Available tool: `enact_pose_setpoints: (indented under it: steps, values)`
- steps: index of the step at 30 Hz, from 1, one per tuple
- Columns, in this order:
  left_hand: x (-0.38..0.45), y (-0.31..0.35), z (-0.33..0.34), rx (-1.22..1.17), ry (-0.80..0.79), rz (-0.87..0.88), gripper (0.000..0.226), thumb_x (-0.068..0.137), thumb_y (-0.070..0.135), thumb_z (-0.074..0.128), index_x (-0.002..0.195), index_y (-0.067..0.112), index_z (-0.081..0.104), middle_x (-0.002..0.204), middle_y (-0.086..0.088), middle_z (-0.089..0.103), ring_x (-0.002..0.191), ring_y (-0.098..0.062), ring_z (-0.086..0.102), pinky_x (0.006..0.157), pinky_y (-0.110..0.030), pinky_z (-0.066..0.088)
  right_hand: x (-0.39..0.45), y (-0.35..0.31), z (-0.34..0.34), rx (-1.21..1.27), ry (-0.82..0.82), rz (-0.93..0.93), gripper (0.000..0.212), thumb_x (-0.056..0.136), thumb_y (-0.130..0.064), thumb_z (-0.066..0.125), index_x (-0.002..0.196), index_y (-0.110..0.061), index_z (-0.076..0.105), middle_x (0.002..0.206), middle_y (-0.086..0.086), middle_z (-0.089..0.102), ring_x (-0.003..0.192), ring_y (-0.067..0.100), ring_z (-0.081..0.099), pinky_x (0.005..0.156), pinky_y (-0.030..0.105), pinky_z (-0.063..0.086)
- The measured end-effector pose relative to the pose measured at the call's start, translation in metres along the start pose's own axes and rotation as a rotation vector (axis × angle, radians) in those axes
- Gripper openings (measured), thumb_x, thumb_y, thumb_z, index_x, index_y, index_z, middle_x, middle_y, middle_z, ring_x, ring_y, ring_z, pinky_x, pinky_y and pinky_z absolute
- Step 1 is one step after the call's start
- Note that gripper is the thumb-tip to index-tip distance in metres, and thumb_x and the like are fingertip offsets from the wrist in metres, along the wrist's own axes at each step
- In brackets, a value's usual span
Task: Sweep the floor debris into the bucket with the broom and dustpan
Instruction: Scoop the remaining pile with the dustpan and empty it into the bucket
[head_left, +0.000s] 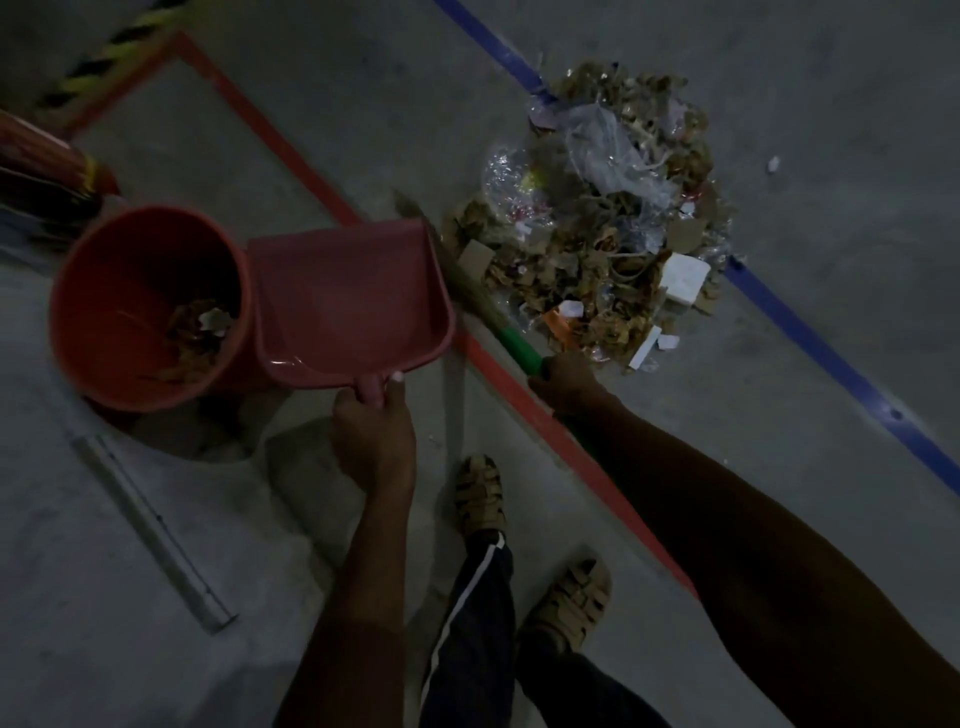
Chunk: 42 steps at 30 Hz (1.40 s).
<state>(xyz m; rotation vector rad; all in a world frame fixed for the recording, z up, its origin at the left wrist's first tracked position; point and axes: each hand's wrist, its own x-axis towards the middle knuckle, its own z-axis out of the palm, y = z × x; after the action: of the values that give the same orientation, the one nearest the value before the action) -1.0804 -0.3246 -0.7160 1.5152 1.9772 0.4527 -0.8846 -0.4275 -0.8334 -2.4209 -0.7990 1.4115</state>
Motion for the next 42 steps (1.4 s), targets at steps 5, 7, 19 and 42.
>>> enact_pose_setpoints:
  steps: [5,7,19,42]
  values:
    - [0.013,0.007,0.005,0.034,0.003,-0.018,0.046,0.084,0.044,0.072,0.098,0.001,0.065,0.102,-0.021,0.069,0.093,-0.037,0.064,0.069,-0.031,0.037,0.009,0.021,-0.038,-0.028,0.140,0.115,0.017,0.098,-0.023,0.060,0.099,-0.006,0.061,0.072,0.003,0.056,0.051,0.012,0.055,0.034,0.020,0.038]
    - [0.016,0.007,0.008,0.027,0.001,-0.002,0.047,0.084,0.044,0.072,0.097,0.000,0.064,0.102,-0.022,0.069,0.093,-0.038,0.064,0.068,-0.031,0.037,0.000,0.027,-0.050,-0.032,0.177,0.085,0.022,0.098,-0.023,0.059,0.103,-0.002,0.063,0.074,0.006,0.060,0.049,0.015,0.058,0.039,0.025,0.045]
    - [-0.014,0.039,0.017,0.068,-0.052,0.041,0.046,0.087,0.045,0.070,0.095,0.001,0.062,0.098,-0.021,0.068,0.087,-0.038,0.064,0.066,-0.030,0.034,-0.079,0.028,-0.089,0.209,0.337,-0.260,0.037,0.104,-0.026,0.052,0.135,-0.007,0.052,0.072,0.006,0.065,0.051,0.018,0.063,0.050,0.043,0.058]
    - [-0.259,-0.018,0.177,0.127,-0.237,0.058,0.045,0.084,0.050,0.071,0.093,0.007,0.067,0.089,-0.013,0.071,0.079,-0.028,0.065,0.064,-0.029,0.041,-0.047,0.290,-0.195,0.061,0.450,-0.147,0.058,0.103,-0.023,0.053,0.152,-0.003,0.029,0.128,0.021,0.060,0.105,0.036,0.061,0.076,0.029,0.036]
